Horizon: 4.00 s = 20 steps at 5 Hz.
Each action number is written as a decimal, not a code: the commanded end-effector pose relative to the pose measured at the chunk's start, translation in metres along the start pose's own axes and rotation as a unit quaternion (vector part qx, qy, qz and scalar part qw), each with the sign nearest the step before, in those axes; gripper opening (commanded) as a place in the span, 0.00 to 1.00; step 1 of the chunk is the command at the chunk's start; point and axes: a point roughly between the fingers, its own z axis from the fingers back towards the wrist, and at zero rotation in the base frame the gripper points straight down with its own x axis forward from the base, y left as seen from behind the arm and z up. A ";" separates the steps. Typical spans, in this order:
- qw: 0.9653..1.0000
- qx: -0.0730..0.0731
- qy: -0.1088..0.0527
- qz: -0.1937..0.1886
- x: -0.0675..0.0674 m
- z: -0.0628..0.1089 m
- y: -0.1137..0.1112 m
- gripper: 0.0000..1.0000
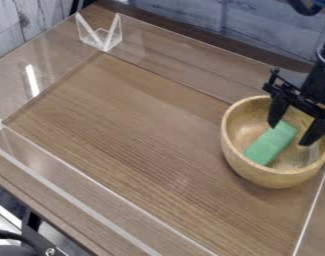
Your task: Move green stick from inside the wooden bowl to the table next to it
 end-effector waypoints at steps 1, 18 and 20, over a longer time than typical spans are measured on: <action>1.000 -0.003 -0.023 0.006 0.015 0.009 -0.004 1.00; 0.991 -0.003 -0.120 0.061 0.013 -0.002 0.171 0.00; 0.990 0.001 -0.117 0.072 0.021 -0.010 0.169 0.00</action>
